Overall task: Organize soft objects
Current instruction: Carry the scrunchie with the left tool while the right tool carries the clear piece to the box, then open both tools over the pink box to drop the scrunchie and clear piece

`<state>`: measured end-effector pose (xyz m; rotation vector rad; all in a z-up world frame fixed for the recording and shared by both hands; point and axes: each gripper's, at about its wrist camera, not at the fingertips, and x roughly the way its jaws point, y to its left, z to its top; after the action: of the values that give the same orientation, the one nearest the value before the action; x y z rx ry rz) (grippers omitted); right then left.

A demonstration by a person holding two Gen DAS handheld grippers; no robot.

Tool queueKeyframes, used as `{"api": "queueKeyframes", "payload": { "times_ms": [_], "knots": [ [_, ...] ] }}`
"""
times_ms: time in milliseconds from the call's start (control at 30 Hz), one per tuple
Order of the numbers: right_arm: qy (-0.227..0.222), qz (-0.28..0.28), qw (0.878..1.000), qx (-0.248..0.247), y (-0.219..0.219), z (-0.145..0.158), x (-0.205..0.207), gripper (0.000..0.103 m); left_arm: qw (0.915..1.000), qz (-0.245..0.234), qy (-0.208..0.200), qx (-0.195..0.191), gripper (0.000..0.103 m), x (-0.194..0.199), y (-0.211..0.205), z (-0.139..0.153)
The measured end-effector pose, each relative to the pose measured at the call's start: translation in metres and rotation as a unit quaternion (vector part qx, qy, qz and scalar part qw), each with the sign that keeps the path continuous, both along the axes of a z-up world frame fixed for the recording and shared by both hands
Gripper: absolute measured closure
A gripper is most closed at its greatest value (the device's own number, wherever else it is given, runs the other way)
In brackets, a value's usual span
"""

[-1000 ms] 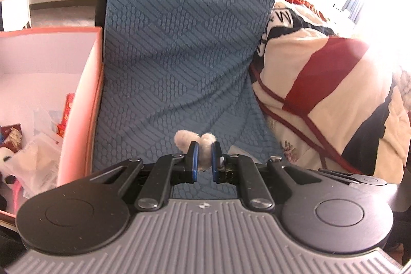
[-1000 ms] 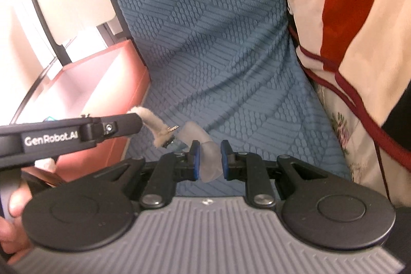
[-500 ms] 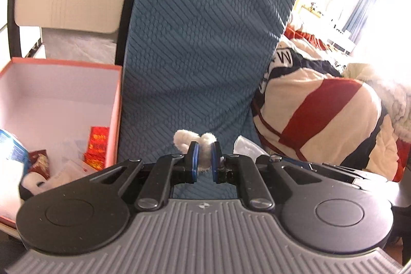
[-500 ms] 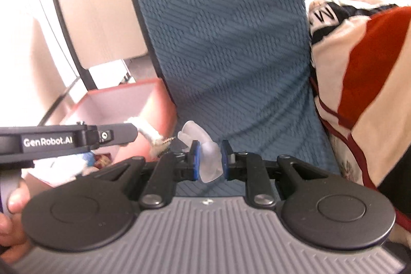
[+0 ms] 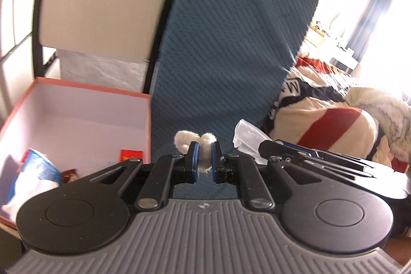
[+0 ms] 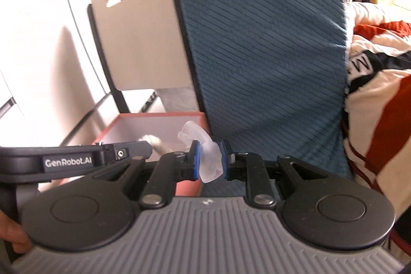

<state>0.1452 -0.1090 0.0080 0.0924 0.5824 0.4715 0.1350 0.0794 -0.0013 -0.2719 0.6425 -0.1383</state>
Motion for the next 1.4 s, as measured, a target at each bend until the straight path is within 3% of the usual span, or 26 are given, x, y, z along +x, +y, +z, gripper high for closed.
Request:
{"api": "queueKeyframes", "payload": {
  "times_ms": [333,533,733,1033,1400],
  "knots": [
    [-0.007,0.058,0.998,0.010,0.072,0.009,0.001,0.082,0.9984,0.055,-0.012,0.006,0.091,-0.020,0.070,0.018],
    [0.004,0.083,0.996,0.005,0.110,0.003,0.010,0.082,0.9964,0.085,0.001,0.008,0.091,-0.027,0.112,0.011],
    [0.040,0.099,0.994,-0.019,0.140,-0.022,0.025,0.082,0.9935,0.109,0.033,-0.003,0.091,-0.026,0.151,-0.014],
    [0.120,0.098,0.986,-0.057,0.179,-0.082,0.058,0.079,0.9854,0.122,0.117,-0.021,0.090,0.000,0.190,-0.079],
    [0.138,0.094,0.981,-0.098,0.211,-0.116,0.071,0.076,0.9762,0.132,0.170,-0.031,0.090,0.015,0.219,-0.124]
  ]
}}
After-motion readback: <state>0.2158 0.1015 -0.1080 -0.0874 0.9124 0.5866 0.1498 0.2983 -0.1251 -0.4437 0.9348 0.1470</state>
